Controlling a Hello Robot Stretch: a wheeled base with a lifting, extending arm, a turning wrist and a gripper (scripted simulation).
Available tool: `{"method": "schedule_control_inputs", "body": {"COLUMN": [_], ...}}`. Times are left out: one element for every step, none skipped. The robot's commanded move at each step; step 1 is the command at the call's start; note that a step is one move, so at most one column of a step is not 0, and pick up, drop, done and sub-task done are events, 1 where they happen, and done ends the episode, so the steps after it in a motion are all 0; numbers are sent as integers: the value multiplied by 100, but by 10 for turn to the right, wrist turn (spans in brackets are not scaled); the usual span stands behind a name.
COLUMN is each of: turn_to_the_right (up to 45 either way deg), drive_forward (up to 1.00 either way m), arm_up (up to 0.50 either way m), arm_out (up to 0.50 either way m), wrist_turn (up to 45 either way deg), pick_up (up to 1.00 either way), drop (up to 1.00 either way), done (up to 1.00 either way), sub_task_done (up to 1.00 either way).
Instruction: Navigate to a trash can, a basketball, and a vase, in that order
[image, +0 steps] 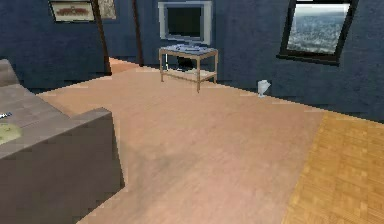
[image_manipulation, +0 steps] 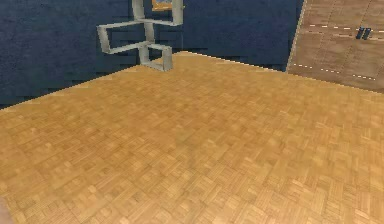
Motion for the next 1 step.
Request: {"method": "schedule_control_inputs", "body": {"turn_to_the_right": [-60], "drive_forward": [0], "arm_up": [0], "arm_out": [0], "wrist_turn": [0], "pick_up": [0], "drop": [0], "done": [0], "sub_task_done": [0]}}
